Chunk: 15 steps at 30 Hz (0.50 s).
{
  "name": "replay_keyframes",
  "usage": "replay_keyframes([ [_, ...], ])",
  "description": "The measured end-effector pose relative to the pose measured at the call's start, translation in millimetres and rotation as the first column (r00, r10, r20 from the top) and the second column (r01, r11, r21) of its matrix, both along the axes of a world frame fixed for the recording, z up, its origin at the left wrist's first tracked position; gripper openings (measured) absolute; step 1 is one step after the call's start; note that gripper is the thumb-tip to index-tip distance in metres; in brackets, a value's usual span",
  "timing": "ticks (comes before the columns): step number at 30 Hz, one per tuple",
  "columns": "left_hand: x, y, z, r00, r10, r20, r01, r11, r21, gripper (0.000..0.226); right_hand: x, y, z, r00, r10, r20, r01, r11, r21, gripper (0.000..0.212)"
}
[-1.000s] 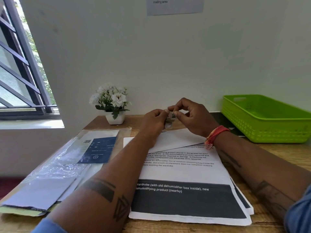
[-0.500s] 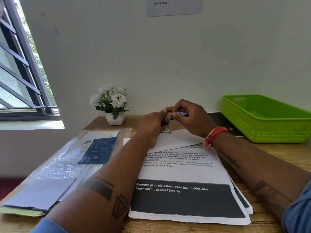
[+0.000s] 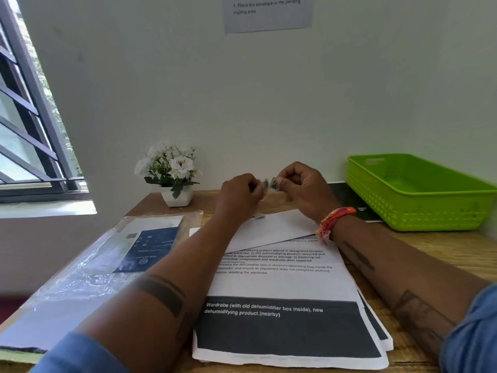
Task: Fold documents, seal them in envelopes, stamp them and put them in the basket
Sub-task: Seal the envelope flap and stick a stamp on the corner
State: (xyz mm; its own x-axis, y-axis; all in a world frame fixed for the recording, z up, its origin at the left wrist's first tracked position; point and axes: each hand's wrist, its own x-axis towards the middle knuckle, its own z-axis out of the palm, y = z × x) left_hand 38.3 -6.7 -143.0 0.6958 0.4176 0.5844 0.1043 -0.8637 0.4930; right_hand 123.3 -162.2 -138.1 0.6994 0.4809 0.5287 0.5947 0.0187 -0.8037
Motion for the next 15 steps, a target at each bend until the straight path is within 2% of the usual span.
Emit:
replay_keyframes([
  [3,13.9,10.2,9.5,0.981,-0.052,-0.185,0.102,0.955,0.277,0.022,2.9,1.5,-2.5,1.000,0.005,0.024,-0.004,1.000,-0.027,0.014],
  [5,22.6,19.4,14.3,0.953,-0.065,-0.296,0.177,0.913,0.368,0.025,8.0,0.1,-3.0,0.999,-0.019,0.033,0.019,1.000,-0.015,0.011],
  [10,36.2,42.3,14.5,0.905,-0.058,-0.421,0.267,0.849,0.457,0.025,25.7,-4.5,-4.5,0.994,-0.109,0.003,0.109,0.994,0.022,0.005],
  [15,43.1,47.5,16.1,0.897,-0.076,-0.436,0.312,0.806,0.502,0.020,33.7,-5.1,-7.0,0.983,-0.183,-0.012,0.184,0.982,0.042,0.007],
])
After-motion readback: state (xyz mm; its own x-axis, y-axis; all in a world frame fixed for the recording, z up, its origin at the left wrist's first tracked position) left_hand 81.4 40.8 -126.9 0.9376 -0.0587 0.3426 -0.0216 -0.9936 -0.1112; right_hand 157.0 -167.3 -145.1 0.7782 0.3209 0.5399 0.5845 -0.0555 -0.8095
